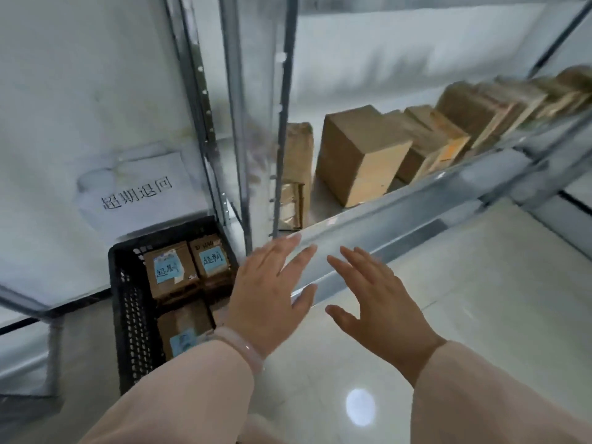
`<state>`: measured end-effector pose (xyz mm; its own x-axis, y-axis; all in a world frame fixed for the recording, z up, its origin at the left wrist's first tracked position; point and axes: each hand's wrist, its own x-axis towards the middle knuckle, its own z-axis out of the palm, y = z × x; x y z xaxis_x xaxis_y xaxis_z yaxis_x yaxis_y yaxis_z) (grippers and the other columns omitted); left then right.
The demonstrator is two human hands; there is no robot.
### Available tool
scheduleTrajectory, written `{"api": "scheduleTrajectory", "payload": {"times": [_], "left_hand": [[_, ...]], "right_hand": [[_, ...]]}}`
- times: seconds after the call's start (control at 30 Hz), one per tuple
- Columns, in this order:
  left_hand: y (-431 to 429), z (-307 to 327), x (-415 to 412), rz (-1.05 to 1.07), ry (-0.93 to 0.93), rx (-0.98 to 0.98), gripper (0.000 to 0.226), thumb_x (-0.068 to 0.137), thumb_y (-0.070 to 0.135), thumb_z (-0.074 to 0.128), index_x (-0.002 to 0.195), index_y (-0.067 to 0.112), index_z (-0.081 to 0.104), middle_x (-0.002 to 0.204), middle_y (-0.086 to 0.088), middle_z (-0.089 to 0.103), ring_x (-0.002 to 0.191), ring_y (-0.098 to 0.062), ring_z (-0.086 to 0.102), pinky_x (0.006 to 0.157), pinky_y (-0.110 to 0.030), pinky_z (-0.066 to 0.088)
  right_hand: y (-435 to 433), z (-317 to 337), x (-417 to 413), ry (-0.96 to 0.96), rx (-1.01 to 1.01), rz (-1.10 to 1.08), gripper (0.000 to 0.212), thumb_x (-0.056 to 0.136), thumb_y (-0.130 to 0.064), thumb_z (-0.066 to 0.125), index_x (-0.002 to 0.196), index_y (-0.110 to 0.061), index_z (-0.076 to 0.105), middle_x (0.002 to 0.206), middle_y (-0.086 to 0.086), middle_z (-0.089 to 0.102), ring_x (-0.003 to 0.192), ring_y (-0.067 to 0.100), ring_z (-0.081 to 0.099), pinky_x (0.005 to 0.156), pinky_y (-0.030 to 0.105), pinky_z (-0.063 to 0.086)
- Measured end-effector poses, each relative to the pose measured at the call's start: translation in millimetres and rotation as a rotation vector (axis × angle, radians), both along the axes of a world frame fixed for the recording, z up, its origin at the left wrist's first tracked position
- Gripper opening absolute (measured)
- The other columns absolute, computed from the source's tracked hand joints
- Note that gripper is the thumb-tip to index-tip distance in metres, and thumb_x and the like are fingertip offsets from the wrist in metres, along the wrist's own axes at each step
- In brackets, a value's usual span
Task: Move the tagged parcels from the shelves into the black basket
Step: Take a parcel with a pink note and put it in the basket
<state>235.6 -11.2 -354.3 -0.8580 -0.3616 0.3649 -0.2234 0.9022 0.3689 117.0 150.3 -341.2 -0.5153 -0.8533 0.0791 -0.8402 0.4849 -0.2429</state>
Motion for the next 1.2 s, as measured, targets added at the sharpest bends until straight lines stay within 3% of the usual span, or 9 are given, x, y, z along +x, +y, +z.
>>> {"api": "scheduleTrajectory", "payload": {"times": [0.1, 0.2, 0.4, 0.53, 0.7, 0.87, 1.0, 1.2], "left_hand": [[56, 36, -55, -0.075, 0.085, -0.048, 0.053, 0.090, 0.045, 0.049, 0.138, 0.024, 0.052, 0.143, -0.002, 0.051, 0.131, -0.023, 0.045, 0.111, -0.041, 0.033], [116, 72, -114, -0.139, 0.132, -0.111, 0.055, 0.087, 0.045, 0.048, 0.138, 0.024, 0.050, 0.141, -0.005, 0.052, 0.129, -0.028, 0.048, 0.104, -0.049, 0.043], [237, 124, -210, -0.283, 0.181, -0.157, 0.065, 0.085, 0.044, 0.061, 0.145, 0.030, 0.041, 0.146, -0.004, 0.045, 0.133, -0.027, 0.045, 0.101, -0.053, 0.044], [294, 147, -259, -0.367, 0.204, -0.197, 0.063, 0.085, 0.050, 0.053, 0.145, 0.032, 0.039, 0.149, -0.001, 0.043, 0.137, -0.024, 0.041, 0.106, -0.053, 0.038], [336, 162, -327, -0.440, 0.247, -0.203, 0.062, 0.086, 0.052, 0.049, 0.144, 0.030, 0.042, 0.147, -0.002, 0.046, 0.137, -0.024, 0.041, 0.108, -0.051, 0.037], [364, 162, -408, -0.525, 0.277, -0.216, 0.061, 0.087, 0.055, 0.043, 0.143, 0.031, 0.042, 0.146, -0.002, 0.047, 0.135, -0.025, 0.043, 0.105, -0.055, 0.039], [368, 170, -486, -0.538, 0.307, -0.202, 0.064, 0.085, 0.049, 0.059, 0.143, 0.029, 0.042, 0.144, -0.004, 0.049, 0.135, -0.026, 0.044, 0.104, -0.057, 0.041], [378, 199, -607, -0.617, 0.318, -0.217, 0.064, 0.086, 0.051, 0.055, 0.144, 0.030, 0.040, 0.147, -0.003, 0.046, 0.136, -0.026, 0.042, 0.105, -0.057, 0.039]], "right_hand": [[76, 33, -37, 0.088, -0.028, -0.098, 0.072, 0.084, -0.065, 0.045, 0.146, -0.033, 0.029, 0.155, -0.005, 0.030, 0.145, 0.018, 0.021, 0.118, 0.043, 0.022], [153, 68, -73, 0.163, -0.063, -0.220, 0.075, 0.082, -0.068, 0.040, 0.147, -0.032, 0.028, 0.155, -0.003, 0.029, 0.146, 0.018, 0.019, 0.118, 0.044, 0.019], [283, 121, -129, 0.268, -0.122, -0.405, 0.081, 0.078, -0.072, 0.030, 0.150, -0.035, 0.019, 0.159, -0.006, 0.016, 0.148, 0.013, 0.004, 0.120, 0.036, 0.001], [342, 142, -161, 0.280, -0.159, -0.503, 0.078, 0.083, -0.067, 0.043, 0.150, -0.036, 0.016, 0.160, -0.009, 0.011, 0.147, 0.011, -0.002, 0.120, 0.035, -0.003], [386, 148, -208, 0.324, -0.197, -0.602, 0.074, 0.082, -0.064, 0.045, 0.148, -0.034, 0.027, 0.157, -0.007, 0.023, 0.147, 0.012, 0.009, 0.120, 0.037, 0.006], [408, 142, -276, 0.339, -0.169, -0.654, 0.074, 0.083, -0.067, 0.037, 0.149, -0.036, 0.023, 0.158, -0.009, 0.019, 0.147, 0.011, 0.007, 0.120, 0.035, 0.005], [414, 157, -347, 0.397, -0.190, -0.710, 0.073, 0.084, -0.065, 0.043, 0.148, -0.034, 0.027, 0.155, -0.007, 0.028, 0.146, 0.013, 0.014, 0.119, 0.036, 0.010], [419, 184, -450, 0.419, -0.157, -0.771, 0.075, 0.084, -0.069, 0.037, 0.149, -0.037, 0.019, 0.157, -0.010, 0.021, 0.147, 0.010, 0.004, 0.121, 0.037, 0.006]]}}
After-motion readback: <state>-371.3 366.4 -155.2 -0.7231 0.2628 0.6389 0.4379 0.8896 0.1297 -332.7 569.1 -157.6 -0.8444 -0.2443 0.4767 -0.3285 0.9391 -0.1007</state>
